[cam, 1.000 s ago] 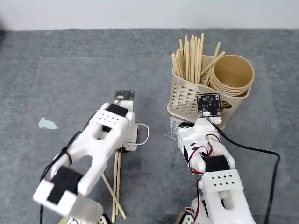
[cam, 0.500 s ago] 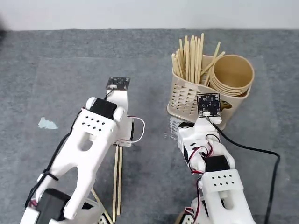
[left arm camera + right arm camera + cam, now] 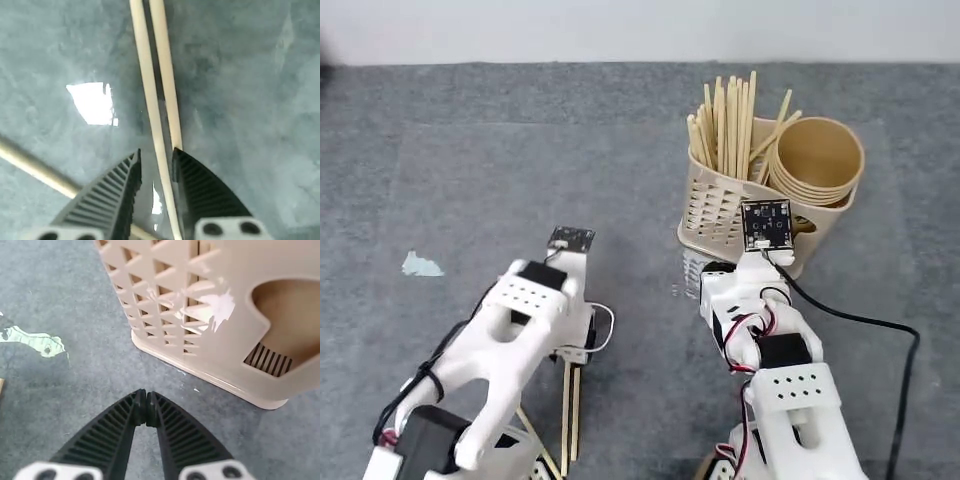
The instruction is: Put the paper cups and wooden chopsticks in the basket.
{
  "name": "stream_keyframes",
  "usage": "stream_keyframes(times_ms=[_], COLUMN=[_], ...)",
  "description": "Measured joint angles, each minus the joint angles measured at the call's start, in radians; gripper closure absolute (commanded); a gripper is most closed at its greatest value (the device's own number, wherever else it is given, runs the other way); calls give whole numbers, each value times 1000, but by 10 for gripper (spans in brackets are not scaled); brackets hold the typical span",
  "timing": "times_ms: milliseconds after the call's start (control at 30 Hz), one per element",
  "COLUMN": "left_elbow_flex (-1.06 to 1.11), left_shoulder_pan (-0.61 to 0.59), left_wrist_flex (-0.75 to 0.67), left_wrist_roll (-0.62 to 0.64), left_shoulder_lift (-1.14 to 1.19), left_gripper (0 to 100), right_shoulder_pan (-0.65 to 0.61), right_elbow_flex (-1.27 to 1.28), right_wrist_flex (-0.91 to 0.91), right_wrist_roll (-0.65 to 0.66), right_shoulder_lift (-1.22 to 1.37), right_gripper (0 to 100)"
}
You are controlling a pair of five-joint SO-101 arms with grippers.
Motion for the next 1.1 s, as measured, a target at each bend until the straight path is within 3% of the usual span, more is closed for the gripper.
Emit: stream_keyframes(times_ms=[167, 500, 633, 800, 933, 1100], left_elbow_flex=[63, 100, 129, 132, 103, -51], left_shoulder_pan=[0, 3, 6, 9, 8, 2], left_wrist_flex=[-89, -118, -158, -181, -163, -25], left_wrist_roll=[-5, -5, -5, 0, 2, 2], left_shoulder_lift=[-11, -32, -38, -40, -26, -26], left_gripper=[895, 901, 994, 988, 988, 988], right_shoulder_pan=[0, 0, 0, 0, 0, 0], right_elbow_flex=[0, 0, 0, 0, 0, 0], right_wrist_flex=[0, 0, 0, 0, 0, 0], right_wrist_roll=[0, 0, 0, 0, 0, 0], right_shoulder_lift=[0, 0, 0, 0, 0, 0], right_gripper=[990, 990, 990, 990, 990, 990])
